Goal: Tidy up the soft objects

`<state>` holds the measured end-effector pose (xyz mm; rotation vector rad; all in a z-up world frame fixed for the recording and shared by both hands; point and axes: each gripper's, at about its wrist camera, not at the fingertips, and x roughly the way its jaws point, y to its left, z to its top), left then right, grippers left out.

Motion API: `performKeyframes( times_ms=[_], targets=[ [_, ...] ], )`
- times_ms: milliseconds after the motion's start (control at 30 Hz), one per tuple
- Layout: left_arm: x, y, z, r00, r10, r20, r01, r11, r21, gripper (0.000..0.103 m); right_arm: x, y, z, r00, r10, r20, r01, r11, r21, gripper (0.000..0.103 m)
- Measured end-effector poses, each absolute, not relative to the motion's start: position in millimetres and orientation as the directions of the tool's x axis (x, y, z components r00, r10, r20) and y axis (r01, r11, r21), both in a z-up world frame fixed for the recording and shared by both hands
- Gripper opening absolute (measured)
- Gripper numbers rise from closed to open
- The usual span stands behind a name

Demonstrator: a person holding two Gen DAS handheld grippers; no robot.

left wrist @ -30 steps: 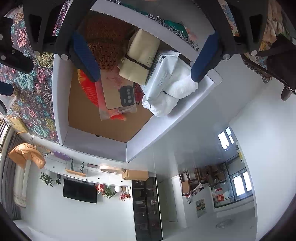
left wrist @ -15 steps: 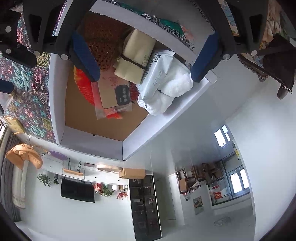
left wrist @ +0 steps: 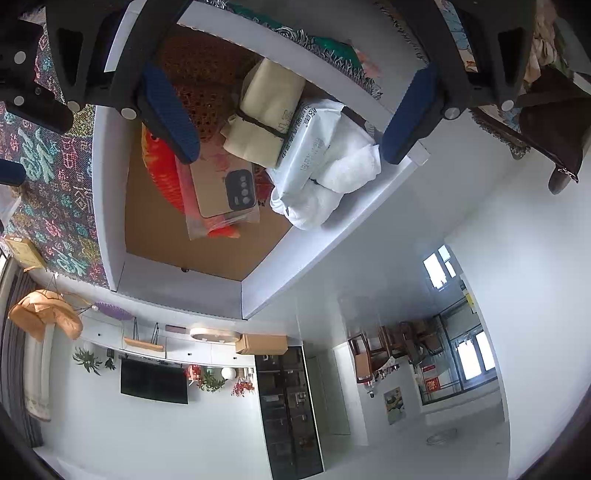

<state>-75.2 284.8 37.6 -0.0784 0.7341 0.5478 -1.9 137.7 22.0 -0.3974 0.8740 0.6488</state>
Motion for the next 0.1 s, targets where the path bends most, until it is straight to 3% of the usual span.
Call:
performKeyframes(
  times_ms=[100],
  targets=[
    [-79.2, 282.9, 39.4, 0.623, 0.463, -0.631, -0.515, 0.849, 0.114, 0.103, -2.5, 136.7, 21.7, 0.471, 0.362, -0.805, -0.67, 0.74, -0.059, 0.081]
  ],
)
